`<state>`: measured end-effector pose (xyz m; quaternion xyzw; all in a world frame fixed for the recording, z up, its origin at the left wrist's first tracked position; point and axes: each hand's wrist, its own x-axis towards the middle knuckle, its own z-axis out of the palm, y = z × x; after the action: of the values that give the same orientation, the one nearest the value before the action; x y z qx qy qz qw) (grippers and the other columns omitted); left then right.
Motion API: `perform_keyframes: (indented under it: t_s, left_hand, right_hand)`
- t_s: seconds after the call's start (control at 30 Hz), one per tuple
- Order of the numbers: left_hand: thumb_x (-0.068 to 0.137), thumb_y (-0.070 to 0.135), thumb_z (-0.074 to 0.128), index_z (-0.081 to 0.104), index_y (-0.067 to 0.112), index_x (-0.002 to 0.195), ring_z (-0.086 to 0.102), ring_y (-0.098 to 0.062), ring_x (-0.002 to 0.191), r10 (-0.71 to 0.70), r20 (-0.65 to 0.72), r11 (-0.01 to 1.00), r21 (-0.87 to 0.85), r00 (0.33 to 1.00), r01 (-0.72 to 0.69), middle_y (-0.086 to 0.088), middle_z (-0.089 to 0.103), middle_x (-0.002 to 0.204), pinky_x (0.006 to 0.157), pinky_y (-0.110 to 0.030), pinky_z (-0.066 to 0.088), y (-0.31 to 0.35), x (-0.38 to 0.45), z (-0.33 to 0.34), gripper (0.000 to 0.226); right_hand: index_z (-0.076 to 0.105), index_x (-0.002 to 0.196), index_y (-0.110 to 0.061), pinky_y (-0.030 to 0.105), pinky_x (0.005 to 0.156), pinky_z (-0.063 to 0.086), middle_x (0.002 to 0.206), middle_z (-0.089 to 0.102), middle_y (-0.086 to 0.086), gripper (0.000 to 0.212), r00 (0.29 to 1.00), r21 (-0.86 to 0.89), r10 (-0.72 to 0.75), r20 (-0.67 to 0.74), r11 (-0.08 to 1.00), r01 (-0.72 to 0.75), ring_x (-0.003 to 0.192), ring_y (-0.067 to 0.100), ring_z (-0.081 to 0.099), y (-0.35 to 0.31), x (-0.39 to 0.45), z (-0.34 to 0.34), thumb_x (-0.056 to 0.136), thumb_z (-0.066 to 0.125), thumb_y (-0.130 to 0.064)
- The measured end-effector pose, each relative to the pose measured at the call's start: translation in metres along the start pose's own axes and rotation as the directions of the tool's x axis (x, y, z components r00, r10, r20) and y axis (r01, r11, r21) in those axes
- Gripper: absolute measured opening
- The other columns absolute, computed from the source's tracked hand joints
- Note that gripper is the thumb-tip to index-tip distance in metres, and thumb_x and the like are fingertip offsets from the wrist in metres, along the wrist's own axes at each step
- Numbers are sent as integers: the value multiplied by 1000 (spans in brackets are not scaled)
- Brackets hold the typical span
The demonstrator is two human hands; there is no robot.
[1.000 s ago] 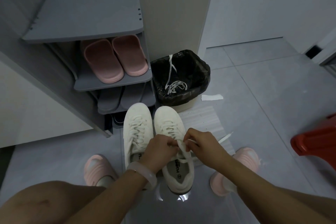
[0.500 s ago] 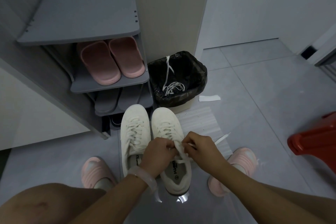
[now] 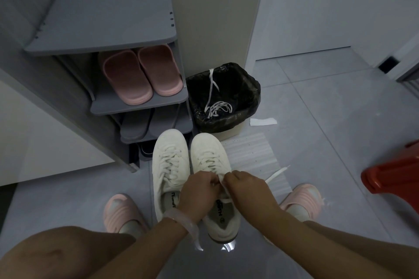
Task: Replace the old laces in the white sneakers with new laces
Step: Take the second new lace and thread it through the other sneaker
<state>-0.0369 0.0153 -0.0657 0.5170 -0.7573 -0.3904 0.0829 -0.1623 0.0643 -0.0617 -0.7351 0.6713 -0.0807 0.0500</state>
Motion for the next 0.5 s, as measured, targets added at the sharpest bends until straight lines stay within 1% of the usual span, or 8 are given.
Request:
perform_keyframes:
  t_s: [0.1, 0.2, 0.27, 0.3, 0.37, 0.4, 0.43, 0.5]
  left_hand:
    - [89, 10, 50, 67, 5, 75, 52, -11, 68, 19, 24, 999, 41, 1000, -20, -8, 66, 77, 54, -19, 30, 2, 1, -5, 23]
    - [88, 15, 49, 67, 1, 77, 56, -16, 71, 35, 82, 999, 33, 996, -38, -12, 69, 83, 62, -23, 37, 7, 1, -20, 26]
    - [89, 12, 51, 65, 10, 74, 58, -8, 72, 8, 73, 975, -221, 997, 8, 1, 67, 76, 67, -15, 43, 17, 3, -48, 21]
    - [90, 6, 50, 61, 13, 73, 60, -5, 75, 0, 84, 879, -474, 996, 40, 6, 66, 75, 72, -13, 46, 25, 2, -67, 21]
    - [87, 7, 45, 52, 13, 75, 67, -10, 82, 51, 70, 388, -920, 996, 44, 3, 68, 78, 81, -28, 56, 36, -3, -110, 15]
    - [85, 13, 41, 49, 13, 75, 69, -14, 78, 67, 49, 173, -984, 997, 36, -1, 68, 77, 79, -34, 58, 39, -7, -128, 12]
    - [85, 16, 39, 47, 13, 75, 68, -15, 67, 68, 43, 113, -993, 997, 35, -4, 66, 71, 72, -33, 59, 41, -11, -140, 13]
    - [88, 13, 38, 44, 13, 73, 48, -11, 39, -32, 106, 326, -939, 994, 111, -4, 56, 57, 50, -25, 52, 38, -12, -143, 17]
  right_hand:
    - [68, 91, -19, 24, 59, 52, 90, 69, 3, 26, 997, 148, -66, -30, 987, 69, 78, 17, 67, 10, 1, -2, 71, 61, -35]
    - [70, 101, -24, 39, 78, 48, 114, 63, 6, 35, 994, 234, -63, 94, 971, 40, 108, 28, 60, 19, 8, -6, 76, 51, -41]
    - [67, 111, -25, 42, 95, 35, 133, 51, 4, 35, 984, 284, 0, 180, 958, -52, 129, 28, 41, 18, 11, -9, 80, 58, -39]
    - [64, 117, -28, 37, 101, 28, 141, 42, 1, 35, 977, 291, 17, 214, 953, -81, 135, 23, 30, 17, 12, -9, 84, 60, -39]
    - [58, 123, -33, 29, 104, 20, 146, 33, -6, 37, 969, 293, 22, 247, 951, -96, 139, 15, 20, 16, 12, -6, 87, 60, -38]
    - [58, 123, -34, 27, 105, 20, 145, 33, -6, 37, 968, 323, 26, 251, 940, -109, 138, 13, 21, 14, 13, -6, 87, 60, -37]
    - [60, 121, -33, 24, 104, 22, 143, 36, -5, 35, 969, 374, 31, 246, 919, -124, 136, 14, 26, 12, 14, -7, 87, 61, -34]
    - [66, 114, -22, 11, 92, 32, 129, 51, 0, 28, 965, 539, 110, 238, 811, -226, 121, 14, 44, 12, 18, -9, 87, 62, -23]
